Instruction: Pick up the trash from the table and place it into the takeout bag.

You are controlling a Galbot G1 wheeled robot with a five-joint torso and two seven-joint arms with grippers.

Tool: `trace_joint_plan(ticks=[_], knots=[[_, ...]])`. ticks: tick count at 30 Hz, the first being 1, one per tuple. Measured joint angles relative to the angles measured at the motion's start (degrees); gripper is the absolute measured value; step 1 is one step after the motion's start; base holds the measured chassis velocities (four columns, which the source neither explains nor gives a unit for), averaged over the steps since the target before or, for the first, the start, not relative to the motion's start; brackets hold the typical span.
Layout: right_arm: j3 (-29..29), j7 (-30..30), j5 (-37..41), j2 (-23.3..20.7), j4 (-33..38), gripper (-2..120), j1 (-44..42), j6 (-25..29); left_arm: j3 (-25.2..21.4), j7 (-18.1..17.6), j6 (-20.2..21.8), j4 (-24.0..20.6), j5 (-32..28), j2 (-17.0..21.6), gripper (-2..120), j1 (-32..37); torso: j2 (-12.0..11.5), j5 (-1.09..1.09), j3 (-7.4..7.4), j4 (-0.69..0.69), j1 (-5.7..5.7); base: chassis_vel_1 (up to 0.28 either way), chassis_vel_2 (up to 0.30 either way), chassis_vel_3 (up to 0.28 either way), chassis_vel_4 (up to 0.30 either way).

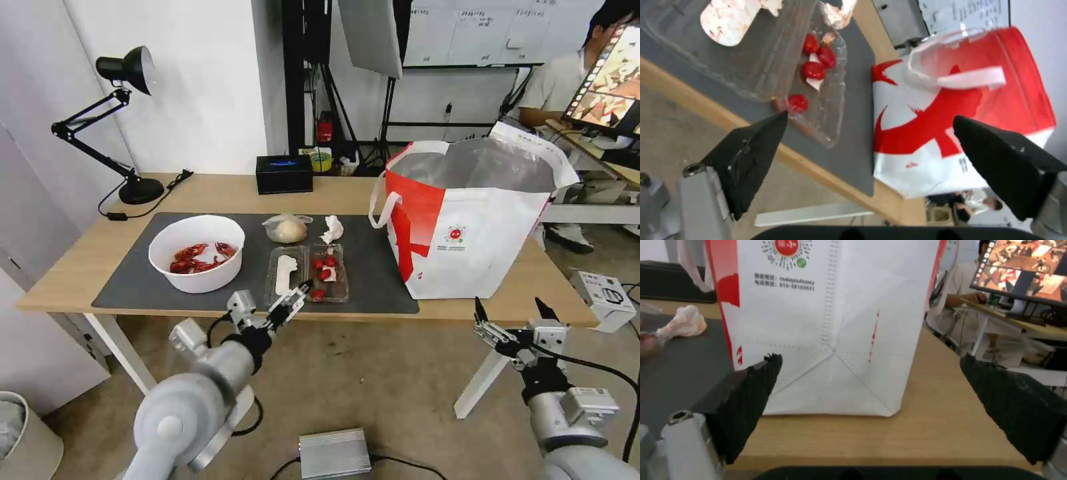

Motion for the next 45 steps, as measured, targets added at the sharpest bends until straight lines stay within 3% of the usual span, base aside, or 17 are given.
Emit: trace_joint_plan(ticks=[8,14,22,45], knots=[[-0.2,0.5,-0.4,0.7,-0.8,100,0.1,0.1,2.1,-4.5,-1.3,2.7,-0.2,-4.6,100,-2.1,0.0,0.00,0.00,0.00,0.00,0.000,0.000,0.000,0.000],[-0.1,0.7,-1.0,1.7,-1.1,100,-0.3,0.5,3.5,-5.5,-2.7,5.5,1.9,-7.0,100,-2.5,0.0,0.00,0.00,0.01,0.00,0.000,0.000,0.000,0.000],[0.5,0.7,-0.6,2.1,-1.4,100,-0.7,1.3,4.8,-5.2,-4.8,10.0,5.9,-9.1,100,-3.3,0.0,0.00,0.00,0.00,0.00,0.000,0.000,0.000,0.000],[0.2,0.8,-0.3,2.4,-2.7,100,-0.6,1.9,3.8,-2.5,-7.1,12.8,9.9,-9.4,100,-3.4,0.0,-0.01,0.00,0.01,0.00,0.000,0.000,0.000,0.000]])
